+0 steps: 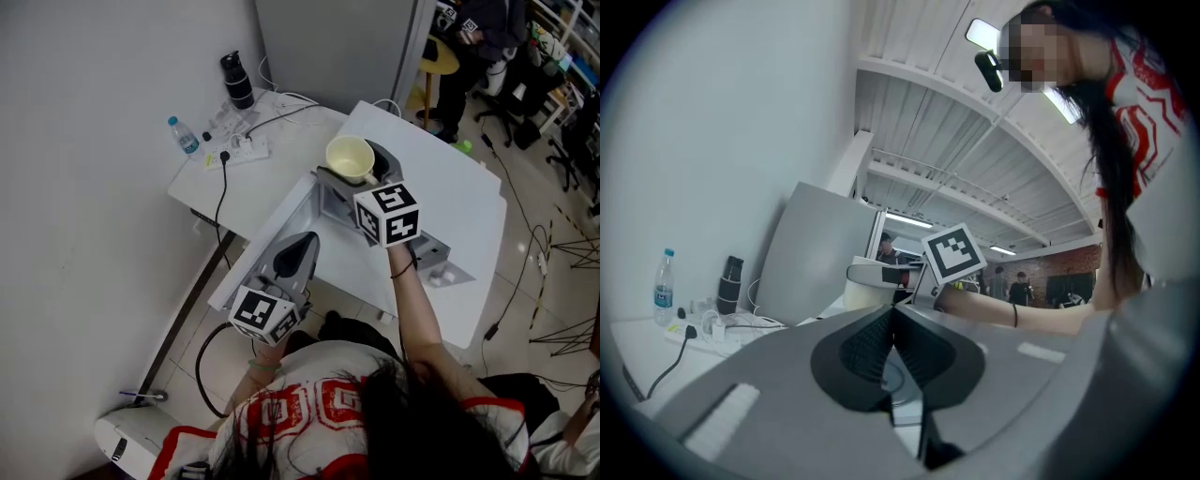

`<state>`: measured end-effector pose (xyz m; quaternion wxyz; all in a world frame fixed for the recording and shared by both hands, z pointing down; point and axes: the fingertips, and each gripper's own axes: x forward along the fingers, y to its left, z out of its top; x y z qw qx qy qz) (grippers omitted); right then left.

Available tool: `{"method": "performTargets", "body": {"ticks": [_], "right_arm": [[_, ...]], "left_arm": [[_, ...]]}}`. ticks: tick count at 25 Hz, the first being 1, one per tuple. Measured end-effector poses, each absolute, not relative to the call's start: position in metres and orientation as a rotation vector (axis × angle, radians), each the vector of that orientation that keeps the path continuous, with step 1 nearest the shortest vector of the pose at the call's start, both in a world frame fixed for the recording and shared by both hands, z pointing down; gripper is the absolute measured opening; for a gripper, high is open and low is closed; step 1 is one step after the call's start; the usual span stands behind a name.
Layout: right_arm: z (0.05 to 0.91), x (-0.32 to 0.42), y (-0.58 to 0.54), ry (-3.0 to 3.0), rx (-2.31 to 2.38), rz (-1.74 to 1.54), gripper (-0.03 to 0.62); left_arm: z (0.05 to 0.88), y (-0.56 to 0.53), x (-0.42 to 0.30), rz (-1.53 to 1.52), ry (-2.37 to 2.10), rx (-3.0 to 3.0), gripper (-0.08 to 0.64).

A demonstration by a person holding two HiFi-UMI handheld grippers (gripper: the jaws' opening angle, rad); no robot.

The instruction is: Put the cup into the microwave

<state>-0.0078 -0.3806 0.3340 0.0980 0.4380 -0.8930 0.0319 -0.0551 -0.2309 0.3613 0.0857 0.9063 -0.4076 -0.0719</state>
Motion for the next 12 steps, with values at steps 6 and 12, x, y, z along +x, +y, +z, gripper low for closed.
{"method": "performTargets", "body": {"ticks": [6, 12], "right_arm": [[0.334, -0.003, -0.349, -2.631, 1.341, 0.109, 0.445], [0.336, -0.003, -0.312, -2.614, 1.392, 0.127, 0.445]], "left_arm": [[0.362, -0.214, -0.058, -0.208, -1.187, 2.715, -0.011], [0.363, -0.191, -0.063, -0.197, -1.137, 2.730, -0.011]]}}
